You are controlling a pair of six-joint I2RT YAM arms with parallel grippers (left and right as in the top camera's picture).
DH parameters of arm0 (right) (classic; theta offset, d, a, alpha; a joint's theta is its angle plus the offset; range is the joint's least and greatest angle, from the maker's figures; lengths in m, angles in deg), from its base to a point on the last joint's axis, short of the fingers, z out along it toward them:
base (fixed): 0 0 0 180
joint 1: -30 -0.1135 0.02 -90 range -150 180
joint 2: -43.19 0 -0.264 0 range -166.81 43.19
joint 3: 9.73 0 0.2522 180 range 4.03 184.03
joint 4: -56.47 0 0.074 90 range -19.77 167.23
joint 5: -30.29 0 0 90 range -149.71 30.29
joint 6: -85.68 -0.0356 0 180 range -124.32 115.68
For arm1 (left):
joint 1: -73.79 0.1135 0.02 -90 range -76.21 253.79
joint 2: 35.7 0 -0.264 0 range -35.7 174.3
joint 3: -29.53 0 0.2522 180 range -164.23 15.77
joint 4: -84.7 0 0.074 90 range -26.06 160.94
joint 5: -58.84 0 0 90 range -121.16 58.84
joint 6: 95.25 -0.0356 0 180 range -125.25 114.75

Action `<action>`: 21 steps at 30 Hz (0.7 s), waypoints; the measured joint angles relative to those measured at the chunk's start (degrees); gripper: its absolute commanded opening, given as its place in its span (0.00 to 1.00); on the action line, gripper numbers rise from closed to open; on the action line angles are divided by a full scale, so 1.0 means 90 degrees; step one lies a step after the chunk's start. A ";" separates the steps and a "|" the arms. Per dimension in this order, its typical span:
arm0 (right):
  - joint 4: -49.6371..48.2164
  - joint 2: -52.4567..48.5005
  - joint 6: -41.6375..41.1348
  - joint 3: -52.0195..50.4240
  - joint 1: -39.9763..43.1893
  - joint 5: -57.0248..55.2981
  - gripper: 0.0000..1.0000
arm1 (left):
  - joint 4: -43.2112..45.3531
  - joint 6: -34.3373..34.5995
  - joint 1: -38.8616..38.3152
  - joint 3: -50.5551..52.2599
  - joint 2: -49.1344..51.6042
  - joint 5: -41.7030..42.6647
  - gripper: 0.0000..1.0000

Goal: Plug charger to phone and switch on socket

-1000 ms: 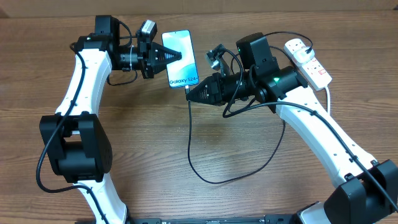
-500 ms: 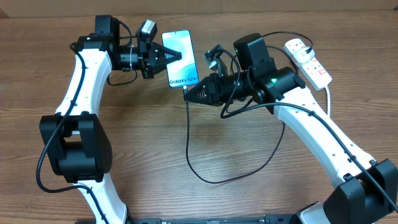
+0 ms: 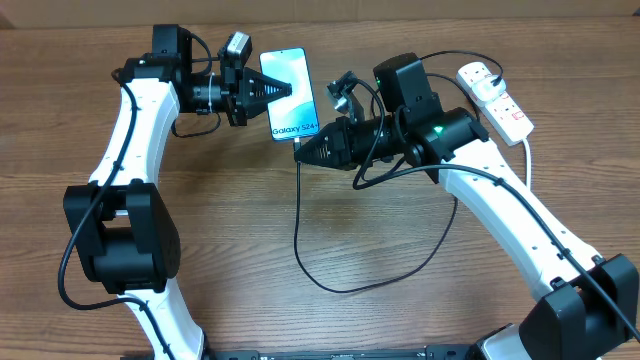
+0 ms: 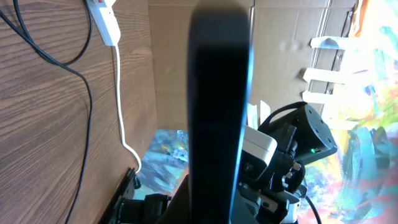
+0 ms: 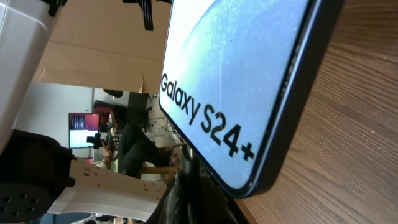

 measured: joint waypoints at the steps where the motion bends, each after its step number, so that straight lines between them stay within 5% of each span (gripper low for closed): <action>1: -0.0017 0.0000 -0.0012 -0.0005 -0.0002 0.0000 0.04 | 0.0002 -0.0002 0.0000 0.0000 0.0000 0.0002 0.04; 21: -0.0107 -0.0092 -0.0206 -0.0041 0.0114 0.0386 0.04 | 0.0092 -0.0056 0.0010 0.0000 0.0000 0.0075 0.04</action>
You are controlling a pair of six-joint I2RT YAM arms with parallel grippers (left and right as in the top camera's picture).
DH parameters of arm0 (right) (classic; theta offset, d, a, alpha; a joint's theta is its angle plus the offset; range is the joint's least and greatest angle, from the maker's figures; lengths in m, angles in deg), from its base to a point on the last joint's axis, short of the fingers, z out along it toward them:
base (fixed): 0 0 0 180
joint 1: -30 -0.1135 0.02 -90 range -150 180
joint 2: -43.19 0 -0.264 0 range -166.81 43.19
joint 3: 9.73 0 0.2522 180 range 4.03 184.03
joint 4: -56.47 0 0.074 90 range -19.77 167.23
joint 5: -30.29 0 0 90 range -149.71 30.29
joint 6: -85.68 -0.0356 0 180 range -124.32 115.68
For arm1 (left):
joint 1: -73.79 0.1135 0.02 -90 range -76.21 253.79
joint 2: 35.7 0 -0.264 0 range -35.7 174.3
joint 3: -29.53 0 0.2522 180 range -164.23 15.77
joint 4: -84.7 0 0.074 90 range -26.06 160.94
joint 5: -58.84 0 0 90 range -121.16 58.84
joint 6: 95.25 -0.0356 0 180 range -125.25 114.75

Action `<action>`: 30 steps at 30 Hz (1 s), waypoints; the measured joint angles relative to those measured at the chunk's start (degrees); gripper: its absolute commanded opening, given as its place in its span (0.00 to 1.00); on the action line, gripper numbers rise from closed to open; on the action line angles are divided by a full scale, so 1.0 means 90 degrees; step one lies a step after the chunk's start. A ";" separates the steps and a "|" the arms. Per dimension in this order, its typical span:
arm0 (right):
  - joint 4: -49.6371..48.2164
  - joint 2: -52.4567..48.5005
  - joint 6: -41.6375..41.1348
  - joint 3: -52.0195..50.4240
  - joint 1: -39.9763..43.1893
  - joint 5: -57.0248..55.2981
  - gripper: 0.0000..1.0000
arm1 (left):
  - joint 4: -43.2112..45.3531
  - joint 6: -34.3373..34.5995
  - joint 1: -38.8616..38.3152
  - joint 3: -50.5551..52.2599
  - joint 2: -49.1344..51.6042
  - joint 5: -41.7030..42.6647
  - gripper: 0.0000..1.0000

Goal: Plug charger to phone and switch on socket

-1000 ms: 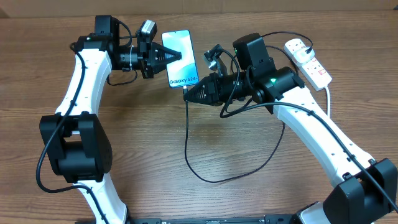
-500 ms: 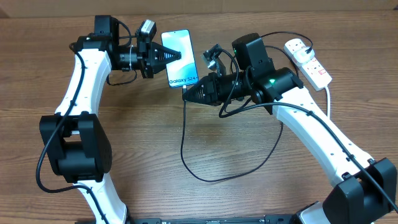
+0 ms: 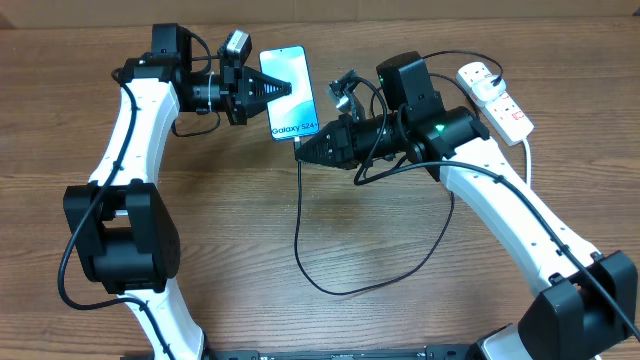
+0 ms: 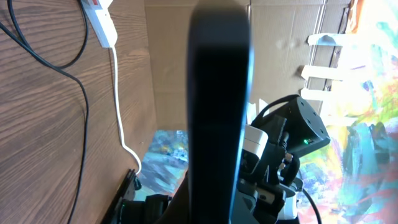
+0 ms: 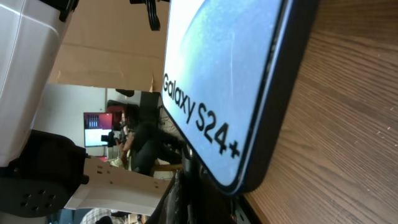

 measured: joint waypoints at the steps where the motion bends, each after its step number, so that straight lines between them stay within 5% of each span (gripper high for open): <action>1: 0.0002 -0.0022 0.0002 0.0000 0.0007 0.0027 0.04 | 0.0002 -0.0022 0.0000 0.0000 0.0000 -0.0005 0.04; 30: -0.0075 -0.0226 0.0151 -0.0005 0.0265 0.0699 0.04 | 0.0024 -0.0231 -0.0017 0.0000 0.0007 -0.0027 0.04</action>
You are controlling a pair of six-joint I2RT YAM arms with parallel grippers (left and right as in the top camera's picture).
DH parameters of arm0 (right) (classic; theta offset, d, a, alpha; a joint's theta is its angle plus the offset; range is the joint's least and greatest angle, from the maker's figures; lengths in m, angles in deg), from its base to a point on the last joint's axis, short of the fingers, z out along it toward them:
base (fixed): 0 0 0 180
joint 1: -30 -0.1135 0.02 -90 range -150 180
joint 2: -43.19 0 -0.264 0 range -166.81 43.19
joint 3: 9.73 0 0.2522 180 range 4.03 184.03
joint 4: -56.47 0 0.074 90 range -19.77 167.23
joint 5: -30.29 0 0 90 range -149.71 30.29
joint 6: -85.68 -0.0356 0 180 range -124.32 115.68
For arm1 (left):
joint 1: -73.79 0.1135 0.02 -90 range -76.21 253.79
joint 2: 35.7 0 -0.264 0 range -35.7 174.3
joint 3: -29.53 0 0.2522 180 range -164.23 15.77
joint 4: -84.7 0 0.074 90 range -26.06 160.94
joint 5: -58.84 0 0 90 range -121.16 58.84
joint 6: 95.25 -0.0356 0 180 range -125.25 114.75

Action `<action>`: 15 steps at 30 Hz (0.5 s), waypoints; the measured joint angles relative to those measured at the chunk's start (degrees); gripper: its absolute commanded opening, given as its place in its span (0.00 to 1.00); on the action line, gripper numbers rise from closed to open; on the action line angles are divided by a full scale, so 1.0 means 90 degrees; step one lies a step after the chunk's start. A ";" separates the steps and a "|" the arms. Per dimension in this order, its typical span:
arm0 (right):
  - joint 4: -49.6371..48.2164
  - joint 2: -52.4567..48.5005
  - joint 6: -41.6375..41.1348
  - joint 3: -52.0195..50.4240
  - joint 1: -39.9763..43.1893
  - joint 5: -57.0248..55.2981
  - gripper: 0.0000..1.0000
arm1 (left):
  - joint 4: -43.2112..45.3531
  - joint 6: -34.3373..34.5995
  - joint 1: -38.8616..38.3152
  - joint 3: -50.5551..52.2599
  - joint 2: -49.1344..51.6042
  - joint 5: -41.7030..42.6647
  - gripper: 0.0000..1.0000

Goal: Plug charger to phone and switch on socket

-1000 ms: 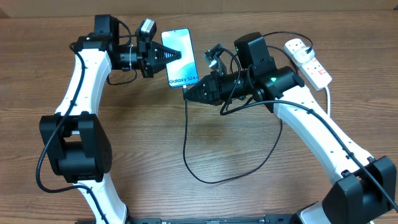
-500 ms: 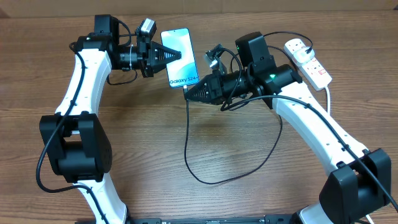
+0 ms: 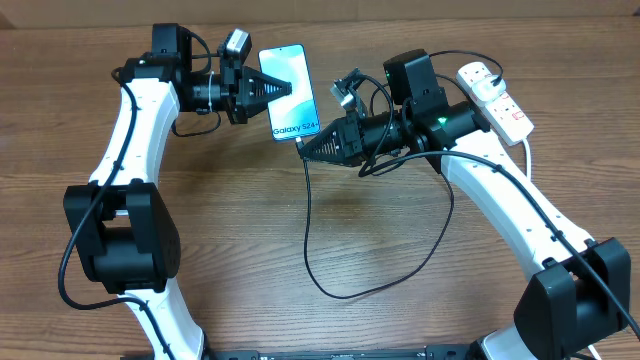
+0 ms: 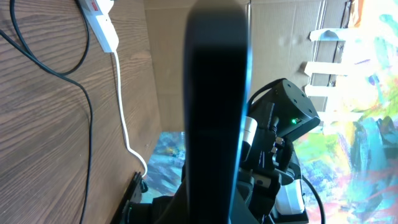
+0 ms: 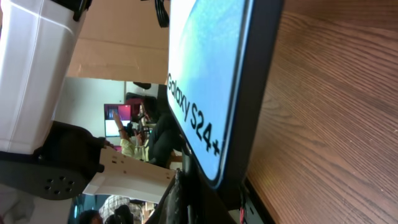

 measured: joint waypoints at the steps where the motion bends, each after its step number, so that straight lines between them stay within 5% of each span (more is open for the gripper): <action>1: -0.0019 0.0000 0.0000 0.0000 0.0000 0.0012 0.04 | 0.0000 0.0002 0.0000 0.0000 0.0000 0.0002 0.04; 15: -0.0172 0.0000 0.0019 -0.0012 -0.0002 -0.0034 0.04 | 0.0005 0.0265 0.0000 0.0000 0.0000 0.0022 0.04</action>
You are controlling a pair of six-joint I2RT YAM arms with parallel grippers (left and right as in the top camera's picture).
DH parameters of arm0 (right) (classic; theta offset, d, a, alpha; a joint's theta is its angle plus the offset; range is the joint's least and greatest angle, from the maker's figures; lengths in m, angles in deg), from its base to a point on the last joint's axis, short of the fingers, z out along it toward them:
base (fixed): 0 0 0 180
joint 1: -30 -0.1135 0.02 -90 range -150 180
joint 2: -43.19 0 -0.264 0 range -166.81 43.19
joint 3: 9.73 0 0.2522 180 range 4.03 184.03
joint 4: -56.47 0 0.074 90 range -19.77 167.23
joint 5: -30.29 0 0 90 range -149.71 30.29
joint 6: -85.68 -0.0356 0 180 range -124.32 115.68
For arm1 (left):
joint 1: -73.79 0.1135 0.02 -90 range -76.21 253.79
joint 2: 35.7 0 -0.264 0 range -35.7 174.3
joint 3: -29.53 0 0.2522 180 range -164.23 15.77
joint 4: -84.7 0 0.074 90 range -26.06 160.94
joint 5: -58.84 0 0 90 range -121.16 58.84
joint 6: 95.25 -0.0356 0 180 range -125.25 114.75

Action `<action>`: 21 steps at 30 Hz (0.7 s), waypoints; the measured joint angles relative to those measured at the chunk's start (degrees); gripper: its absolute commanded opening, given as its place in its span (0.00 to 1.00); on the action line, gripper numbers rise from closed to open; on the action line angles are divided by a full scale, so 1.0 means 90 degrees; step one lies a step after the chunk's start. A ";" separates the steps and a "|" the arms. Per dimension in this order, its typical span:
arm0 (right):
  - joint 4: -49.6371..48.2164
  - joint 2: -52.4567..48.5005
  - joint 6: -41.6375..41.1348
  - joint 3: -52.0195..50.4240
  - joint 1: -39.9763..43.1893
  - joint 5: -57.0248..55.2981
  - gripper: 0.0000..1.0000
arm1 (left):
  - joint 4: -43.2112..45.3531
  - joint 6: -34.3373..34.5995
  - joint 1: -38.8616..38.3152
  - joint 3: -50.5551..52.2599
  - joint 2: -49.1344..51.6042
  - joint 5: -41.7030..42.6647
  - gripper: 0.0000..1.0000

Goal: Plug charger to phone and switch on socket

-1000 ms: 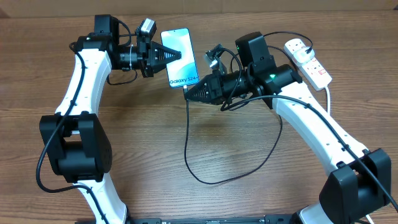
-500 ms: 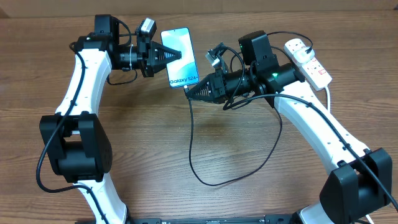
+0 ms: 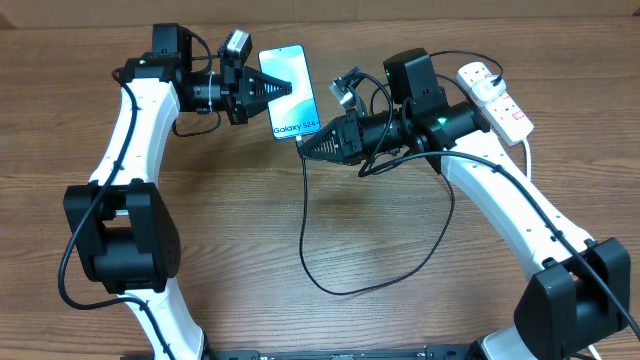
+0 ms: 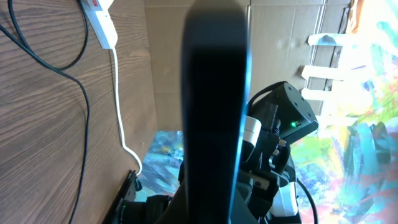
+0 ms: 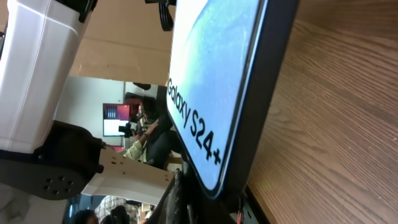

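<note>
The phone (image 3: 288,90), its screen lit with "Galaxy S24+", is held tilted above the table, with my left gripper (image 3: 272,90) shut on its left edge. In the left wrist view the phone (image 4: 214,93) shows edge-on as a dark bar. My right gripper (image 3: 303,150) is at the phone's bottom end, shut on the charger plug, and the black cable (image 3: 305,230) hangs from there. The right wrist view has the phone's screen (image 5: 211,81) close above the fingers (image 5: 186,202); the plug and port are hidden. The white socket strip (image 3: 495,95) lies at the far right.
The black cable loops across the middle of the wooden table (image 3: 200,250) and runs back up towards the socket strip. A white lead (image 3: 525,150) leaves the strip behind my right arm. Cardboard lines the far edge.
Hardly anything differs. In the right wrist view slightly more of the phone's face shows than before, and the hanging cable sits a touch further left. Both grips are unchanged.
Throughout, my left gripper held the phone up and my right gripper held the plug at its bottom end. Across the moments the right wrist view turned from facing the screen towards nearly edge-on, then back a little. The right arm's elbow moved towards the socket strip.
</note>
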 measured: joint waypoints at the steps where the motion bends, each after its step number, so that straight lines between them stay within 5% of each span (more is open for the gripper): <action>1: -0.0010 0.0000 0.0000 0.0000 0.0000 -0.0002 0.04 | -0.0002 0.0007 0.0000 0.0000 0.0000 0.0002 0.04; 21: -0.0143 0.0000 -0.0175 -0.0010 0.0000 0.0083 0.04 | -0.0002 -0.0007 -0.0029 0.0000 0.0000 0.0027 0.04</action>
